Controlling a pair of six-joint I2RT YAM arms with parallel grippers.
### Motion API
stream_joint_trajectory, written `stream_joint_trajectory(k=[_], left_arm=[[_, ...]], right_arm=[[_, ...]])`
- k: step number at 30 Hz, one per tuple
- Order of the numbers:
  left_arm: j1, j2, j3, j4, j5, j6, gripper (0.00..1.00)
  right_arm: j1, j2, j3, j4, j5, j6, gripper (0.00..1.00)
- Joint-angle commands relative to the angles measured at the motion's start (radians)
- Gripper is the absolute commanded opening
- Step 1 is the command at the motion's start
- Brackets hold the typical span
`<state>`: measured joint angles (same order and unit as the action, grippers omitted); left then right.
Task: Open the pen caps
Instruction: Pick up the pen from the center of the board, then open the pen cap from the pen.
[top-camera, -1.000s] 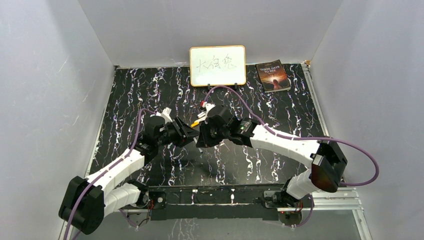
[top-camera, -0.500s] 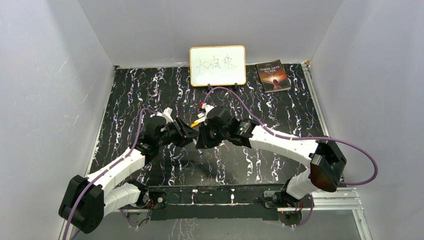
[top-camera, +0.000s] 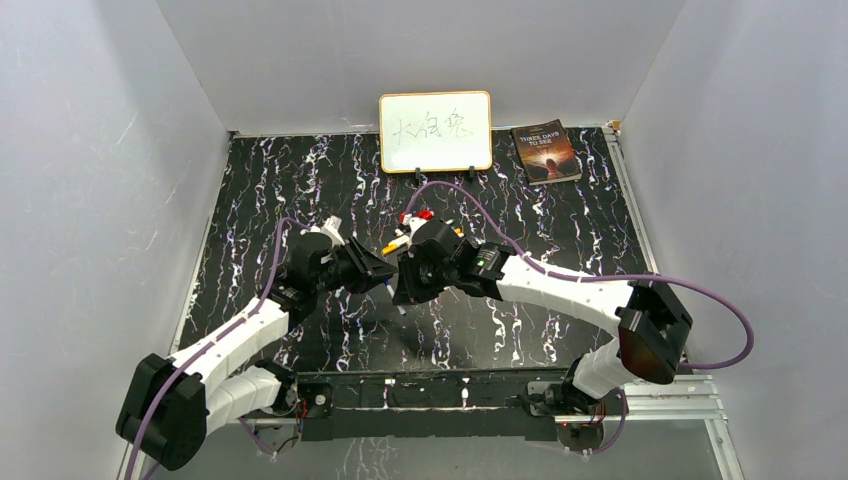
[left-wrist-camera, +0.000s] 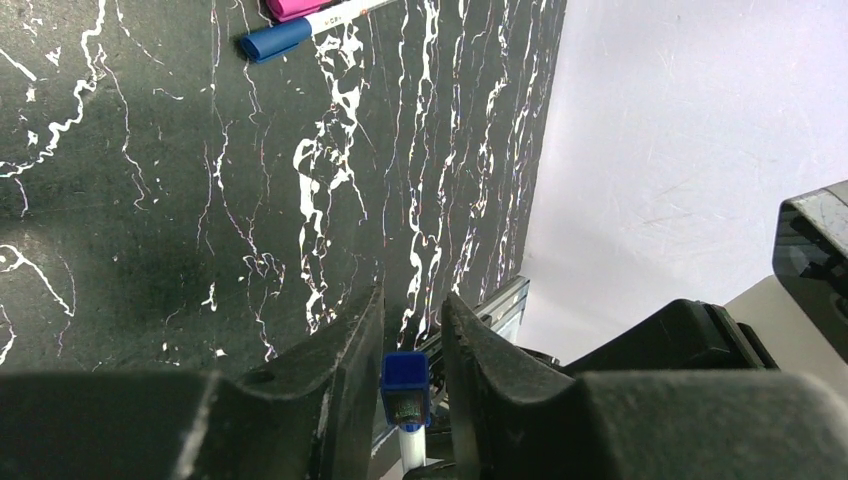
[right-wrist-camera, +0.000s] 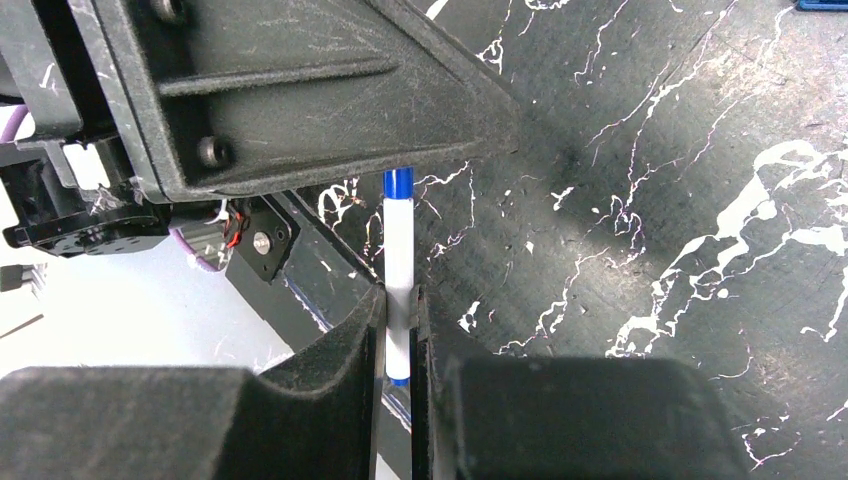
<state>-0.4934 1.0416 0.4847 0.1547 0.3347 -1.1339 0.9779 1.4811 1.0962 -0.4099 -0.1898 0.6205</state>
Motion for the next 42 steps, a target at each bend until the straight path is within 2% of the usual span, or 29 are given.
stream_joint_trajectory(k=[1, 9, 11, 15, 19, 26, 30, 32, 34, 39, 42], left_arm=[[-0.009, -0.013, 0.043, -0.012, -0.007, 0.007, 0.24], [-0.021, -0.006, 0.043, -0.002, 0.002, 0.009, 0.00], [-0.023, -0.001, 0.043, 0.007, 0.012, 0.009, 0.00], [-0.027, 0.008, 0.039, 0.063, 0.055, 0.008, 0.00], [-0.031, 0.023, 0.038, 0.102, 0.086, 0.004, 0.00], [-0.046, 0.028, 0.038, 0.129, 0.093, -0.029, 0.00], [-0.053, 0.025, 0.043, 0.131, 0.091, -0.039, 0.00], [-0.056, 0.022, 0.045, 0.129, 0.087, -0.041, 0.00], [-0.059, 0.020, 0.042, 0.129, 0.082, -0.046, 0.00], [-0.066, 0.025, 0.041, 0.139, 0.076, -0.056, 0.00], [-0.067, 0.027, 0.041, 0.140, 0.071, -0.054, 0.00]], right_arm=[[0.005, -0.002, -0.002, 0.060, 0.004, 0.013, 0.00], [0.007, 0.002, 0.001, 0.066, 0.007, 0.026, 0.00], [0.007, 0.005, 0.003, 0.064, 0.007, 0.026, 0.00], [0.007, 0.006, 0.015, 0.048, 0.009, 0.023, 0.21], [0.006, -0.001, 0.016, 0.049, 0.022, 0.016, 0.33], [0.005, 0.021, 0.021, 0.086, 0.044, 0.034, 0.42], [0.005, 0.050, 0.045, 0.098, 0.049, 0.039, 0.43], [0.005, 0.065, 0.060, 0.101, 0.047, 0.040, 0.41], [0.005, 0.077, 0.068, 0.109, 0.043, 0.043, 0.34], [0.005, 0.095, 0.073, 0.130, 0.032, 0.054, 0.00], [0.005, 0.095, 0.067, 0.137, 0.025, 0.057, 0.00]])
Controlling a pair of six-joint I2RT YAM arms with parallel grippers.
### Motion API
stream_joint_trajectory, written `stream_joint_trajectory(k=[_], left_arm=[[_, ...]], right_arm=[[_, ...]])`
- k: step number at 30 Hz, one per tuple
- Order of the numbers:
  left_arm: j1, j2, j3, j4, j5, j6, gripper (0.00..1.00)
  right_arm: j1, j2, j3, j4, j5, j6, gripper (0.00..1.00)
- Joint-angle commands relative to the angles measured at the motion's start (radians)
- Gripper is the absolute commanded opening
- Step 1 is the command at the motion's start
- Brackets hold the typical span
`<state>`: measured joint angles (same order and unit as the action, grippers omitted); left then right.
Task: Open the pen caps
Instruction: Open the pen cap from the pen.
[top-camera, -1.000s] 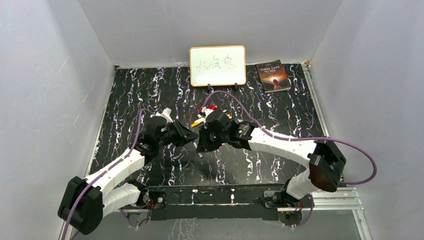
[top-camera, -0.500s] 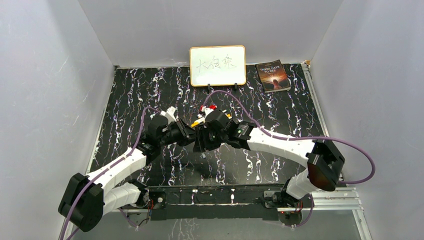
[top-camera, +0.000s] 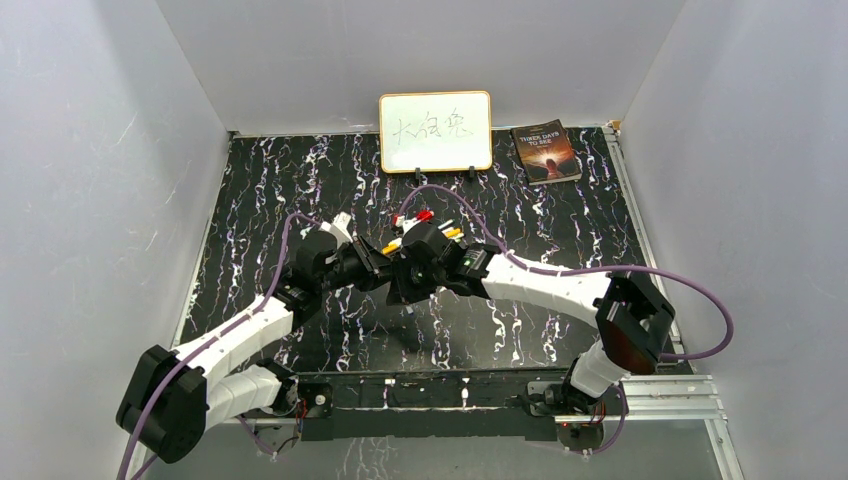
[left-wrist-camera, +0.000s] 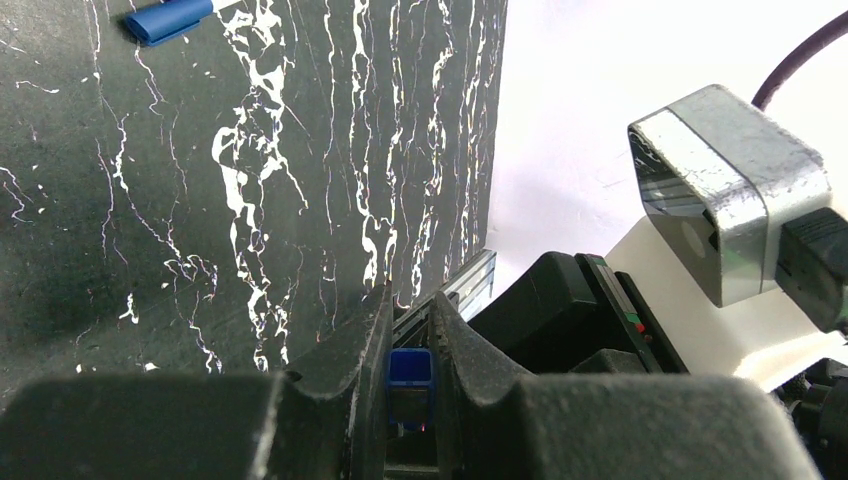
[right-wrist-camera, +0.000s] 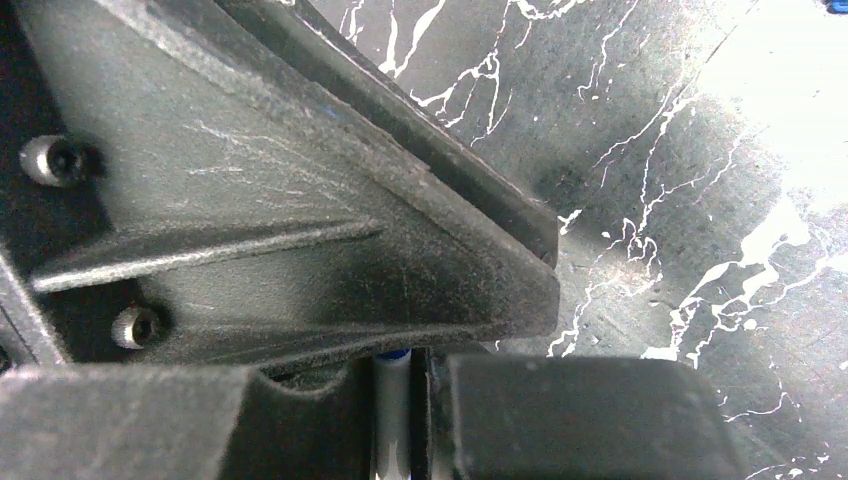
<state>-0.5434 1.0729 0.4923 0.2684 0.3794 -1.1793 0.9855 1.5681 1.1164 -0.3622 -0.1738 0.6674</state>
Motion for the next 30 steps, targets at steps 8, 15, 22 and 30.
stream_joint_trajectory(k=[8, 15, 22, 30], left_arm=[[-0.018, 0.018, 0.040, 0.036, 0.026, -0.007, 0.00], [-0.019, 0.026, 0.041, 0.038, 0.015, -0.004, 0.00], [-0.020, 0.025, 0.035, 0.037, 0.005, -0.004, 0.00], [-0.018, 0.016, 0.022, 0.035, -0.001, -0.009, 0.00]], right_arm=[[-0.002, 0.003, 0.017, 0.100, -0.002, 0.015, 0.00], [-0.002, 0.003, -0.005, 0.111, -0.015, 0.018, 0.00], [-0.001, -0.003, -0.022, 0.122, -0.022, 0.018, 0.00], [-0.002, -0.014, -0.043, 0.133, -0.026, 0.021, 0.00]])
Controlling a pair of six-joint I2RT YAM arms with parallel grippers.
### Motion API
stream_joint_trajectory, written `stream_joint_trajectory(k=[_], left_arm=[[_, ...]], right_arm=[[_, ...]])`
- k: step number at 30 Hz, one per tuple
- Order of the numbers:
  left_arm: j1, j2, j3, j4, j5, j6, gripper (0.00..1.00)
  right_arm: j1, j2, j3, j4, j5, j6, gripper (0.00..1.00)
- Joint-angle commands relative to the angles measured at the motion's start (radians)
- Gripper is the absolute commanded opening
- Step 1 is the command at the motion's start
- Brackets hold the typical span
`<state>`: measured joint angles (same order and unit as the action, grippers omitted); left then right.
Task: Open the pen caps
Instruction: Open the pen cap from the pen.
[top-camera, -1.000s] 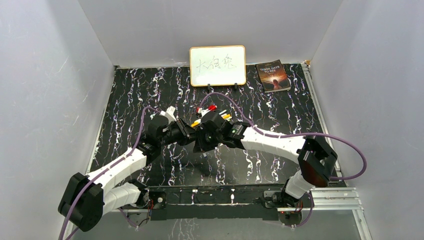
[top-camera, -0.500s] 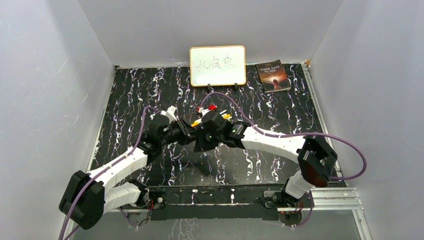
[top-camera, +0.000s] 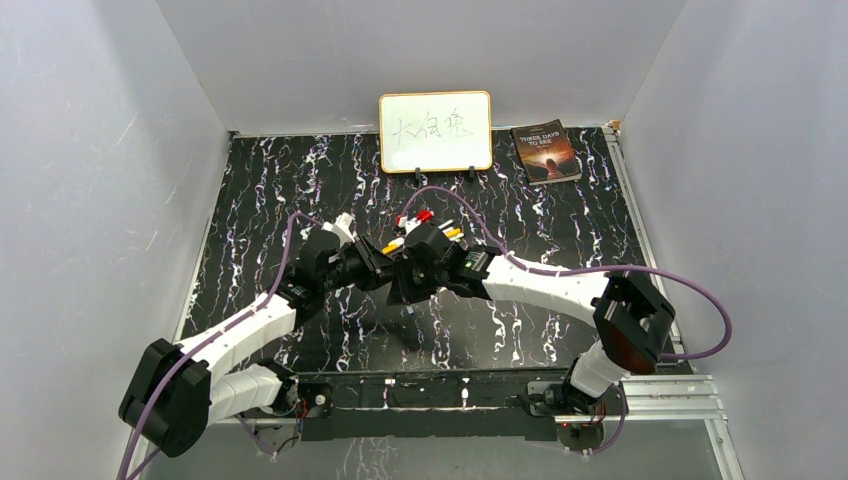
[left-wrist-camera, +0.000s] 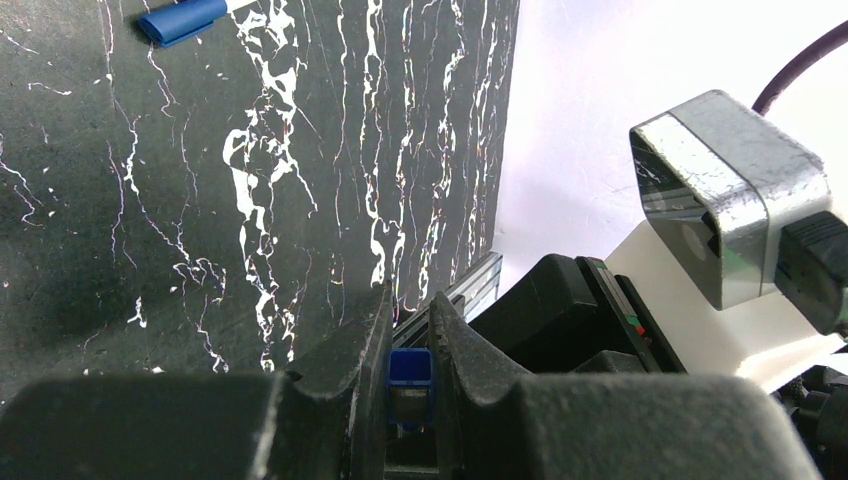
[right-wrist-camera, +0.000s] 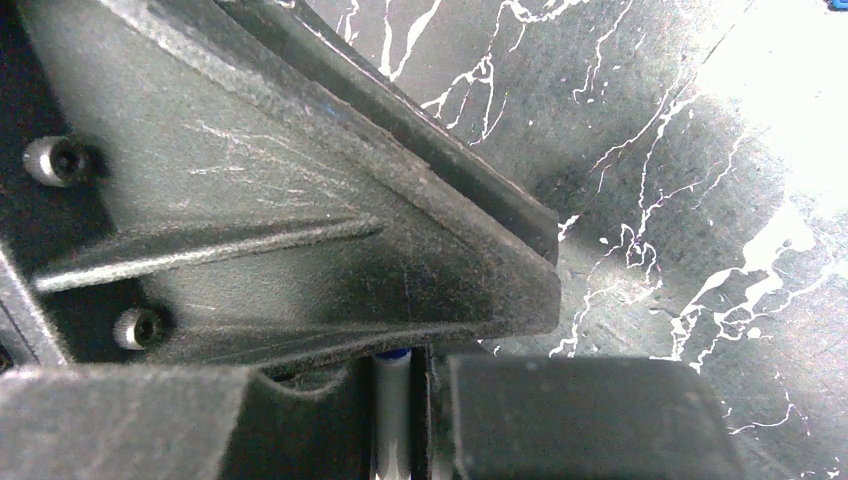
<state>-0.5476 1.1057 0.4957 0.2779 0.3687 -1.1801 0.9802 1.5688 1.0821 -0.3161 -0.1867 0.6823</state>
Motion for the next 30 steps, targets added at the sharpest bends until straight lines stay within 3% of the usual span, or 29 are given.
stream_joint_trajectory(k=[1, 14, 30], left_arm=[[-0.014, -0.018, 0.017, 0.026, 0.009, -0.010, 0.00], [-0.015, 0.007, 0.034, 0.031, -0.017, -0.002, 0.00], [0.079, 0.256, 0.261, 0.067, -0.004, 0.070, 0.00]], right_arm=[[0.002, -0.016, -0.012, 0.089, -0.014, 0.006, 0.00], [0.004, -0.054, -0.053, 0.100, -0.017, 0.015, 0.00], [0.009, -0.256, -0.236, 0.103, 0.000, 0.085, 0.00]])
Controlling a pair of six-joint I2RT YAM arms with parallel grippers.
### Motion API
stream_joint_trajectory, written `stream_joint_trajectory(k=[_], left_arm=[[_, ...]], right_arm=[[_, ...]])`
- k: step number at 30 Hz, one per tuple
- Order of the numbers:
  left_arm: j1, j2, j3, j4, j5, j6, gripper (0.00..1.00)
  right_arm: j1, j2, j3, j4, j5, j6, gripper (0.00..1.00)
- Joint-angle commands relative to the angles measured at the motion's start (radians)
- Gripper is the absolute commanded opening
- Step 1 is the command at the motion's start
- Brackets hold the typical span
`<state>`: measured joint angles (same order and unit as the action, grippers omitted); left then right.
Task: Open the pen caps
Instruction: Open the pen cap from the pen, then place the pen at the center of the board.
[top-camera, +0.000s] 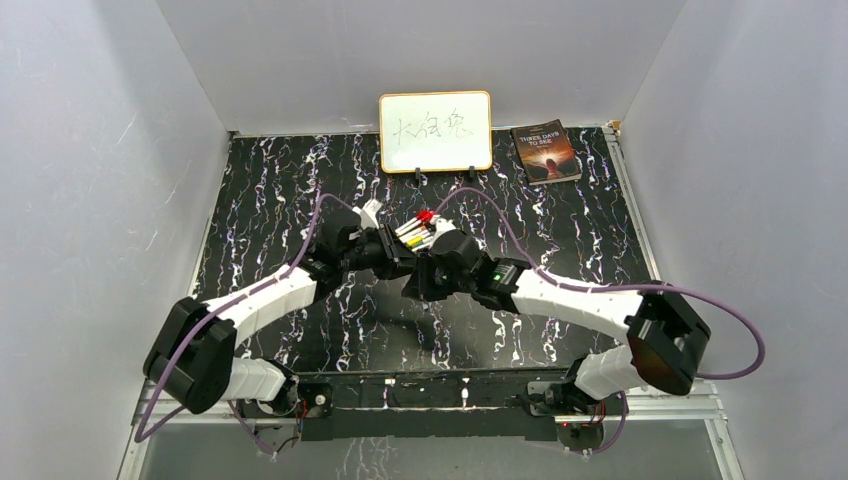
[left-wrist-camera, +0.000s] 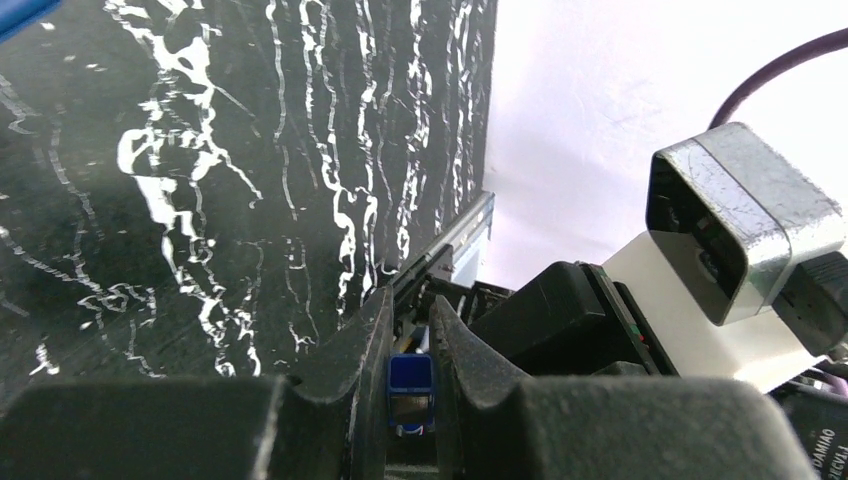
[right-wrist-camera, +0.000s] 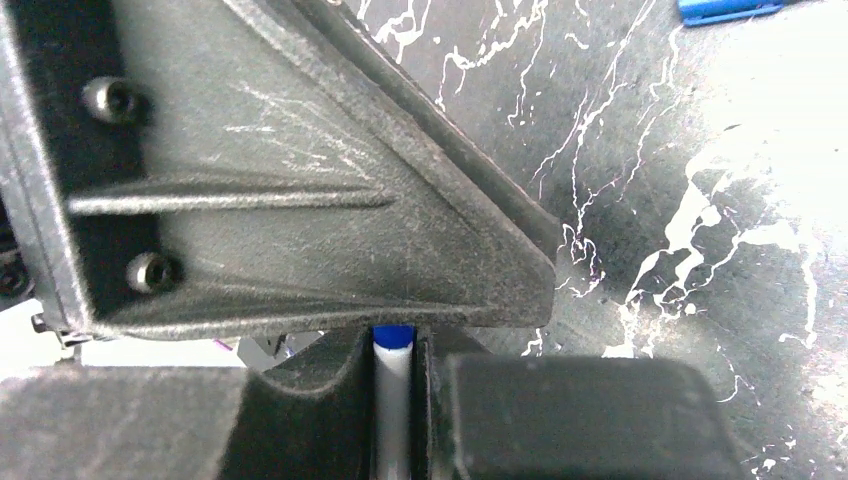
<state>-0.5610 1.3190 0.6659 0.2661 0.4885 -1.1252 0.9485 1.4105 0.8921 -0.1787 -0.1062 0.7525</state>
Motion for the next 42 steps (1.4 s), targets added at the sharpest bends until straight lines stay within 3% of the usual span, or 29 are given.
stream_joint_trajectory(k=[1, 8, 16, 21, 28, 36, 42], left_arm=[[0.100, 0.056, 0.103, 0.086, -0.121, 0.015, 0.00], [0.134, 0.135, 0.167, 0.136, -0.144, 0.007, 0.00], [0.148, 0.104, 0.147, 0.174, -0.280, -0.016, 0.00], [0.185, 0.104, 0.175, 0.125, -0.245, 0.005, 0.00], [0.225, 0.015, 0.206, -0.157, -0.200, 0.161, 0.00], [0.264, -0.123, 0.221, -0.525, -0.256, 0.324, 0.00], [0.266, -0.188, 0.203, -0.659, -0.267, 0.377, 0.00]], right_arm=[[0.041, -0.110, -0.058, -0.039, -0.077, 0.017, 0.00], [0.047, -0.161, -0.108, -0.044, -0.071, 0.043, 0.00], [0.079, -0.147, -0.122, -0.030, -0.067, 0.063, 0.00], [0.090, -0.143, -0.115, -0.052, -0.041, 0.054, 0.00], [0.051, -0.102, 0.001, -0.275, 0.166, -0.075, 0.00], [-0.251, -0.061, 0.017, -0.365, 0.190, -0.250, 0.00], [-0.347, 0.044, 0.067, -0.410, 0.314, -0.323, 0.00]])
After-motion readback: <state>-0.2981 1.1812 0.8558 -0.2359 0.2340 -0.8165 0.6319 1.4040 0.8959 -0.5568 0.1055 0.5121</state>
